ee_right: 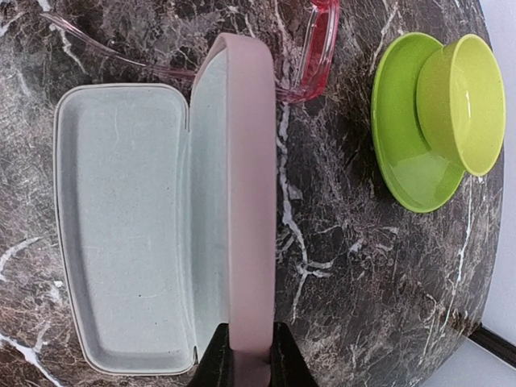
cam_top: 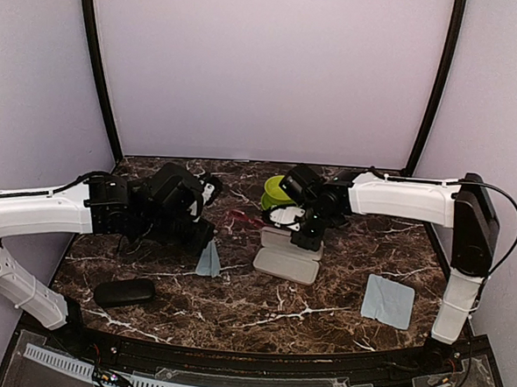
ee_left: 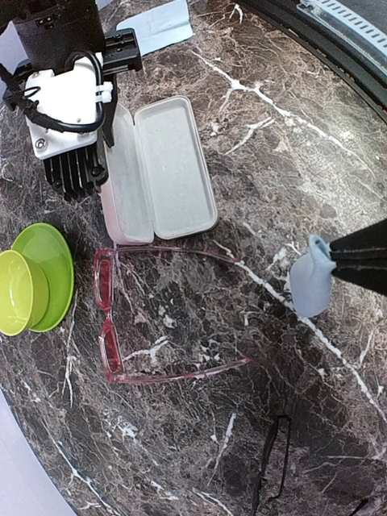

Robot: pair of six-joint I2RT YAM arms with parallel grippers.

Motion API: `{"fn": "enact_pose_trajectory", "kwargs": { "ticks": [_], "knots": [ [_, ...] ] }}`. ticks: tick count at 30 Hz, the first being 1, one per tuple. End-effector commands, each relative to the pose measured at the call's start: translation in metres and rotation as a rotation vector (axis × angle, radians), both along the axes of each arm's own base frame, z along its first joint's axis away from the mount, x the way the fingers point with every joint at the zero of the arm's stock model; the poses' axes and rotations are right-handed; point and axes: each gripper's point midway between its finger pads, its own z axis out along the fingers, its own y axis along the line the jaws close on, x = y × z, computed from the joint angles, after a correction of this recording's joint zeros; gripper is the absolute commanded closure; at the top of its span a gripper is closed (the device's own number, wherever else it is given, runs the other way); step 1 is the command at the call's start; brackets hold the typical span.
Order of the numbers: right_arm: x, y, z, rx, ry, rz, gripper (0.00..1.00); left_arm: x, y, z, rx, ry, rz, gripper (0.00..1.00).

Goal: Organize the sunglasses
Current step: Move the opened sunglasses case to the center of the board, then place the glasses cleaning cloth at the corner of the board.

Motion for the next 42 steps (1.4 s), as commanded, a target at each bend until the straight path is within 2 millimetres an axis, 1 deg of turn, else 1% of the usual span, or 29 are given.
{"fn": "enact_pose_trajectory", "kwargs": {
  "ticks": [1,7,11,15,18,22,24,26,28,29,32,34,36,37,38,42],
  "knots": [
    [0.008,0.003,0.005,0.033,-0.022,-0.002,0.91,0.001,-0.004,0.0,-0.011,0.002,-0.017,1.0],
    [0.009,-0.001,-0.005,0.012,-0.01,-0.031,0.8,-0.002,-0.007,-0.007,-0.014,0.025,-0.031,1.0],
    [0.009,-0.001,-0.004,0.015,-0.007,-0.043,0.75,-0.003,-0.01,-0.009,-0.024,0.032,-0.039,1.0],
    [0.009,-0.003,-0.004,0.01,-0.009,-0.055,0.73,-0.002,-0.011,-0.006,-0.031,0.025,-0.045,1.0],
    [0.009,-0.003,0.0,0.019,-0.014,-0.063,0.7,-0.003,-0.013,-0.007,-0.034,0.025,-0.051,1.0],
    [0.01,-0.001,0.01,0.05,-0.026,-0.081,0.64,-0.004,-0.017,-0.012,-0.033,0.038,-0.066,1.0],
    [0.01,0.0,0.018,0.076,-0.034,-0.092,0.58,-0.005,-0.019,-0.015,-0.034,0.049,-0.073,1.0],
    [0.01,0.002,0.029,0.111,-0.05,-0.1,0.54,-0.006,-0.022,-0.017,-0.044,0.057,-0.08,1.0],
    [0.012,0.002,0.046,0.159,-0.081,-0.113,0.52,-0.008,-0.026,-0.019,-0.059,0.069,-0.095,1.0],
    [0.012,0.002,0.054,0.181,-0.098,-0.119,0.49,-0.01,-0.028,-0.022,-0.062,0.08,-0.103,1.0],
    [0.011,-0.002,0.075,0.242,-0.14,-0.145,0.46,-0.018,-0.04,-0.03,-0.083,0.112,-0.142,1.0],
    [0.008,-0.007,0.084,0.276,-0.154,-0.163,0.45,-0.025,-0.052,-0.039,-0.078,0.135,-0.178,1.0],
    [0.006,-0.013,0.086,0.291,-0.158,-0.192,0.44,-0.035,-0.065,-0.051,-0.057,0.161,-0.224,1.0],
    [0.004,-0.018,0.094,0.312,-0.171,-0.211,0.44,-0.04,-0.073,-0.057,-0.043,0.175,-0.246,1.0],
    [0.002,-0.022,0.097,0.327,-0.171,-0.23,0.44,-0.046,-0.082,-0.062,-0.032,0.186,-0.278,0.99],
    [-0.003,-0.038,0.103,0.385,-0.171,-0.303,0.43,-0.076,-0.125,-0.084,0.006,0.261,-0.427,0.93]
  ]
}}
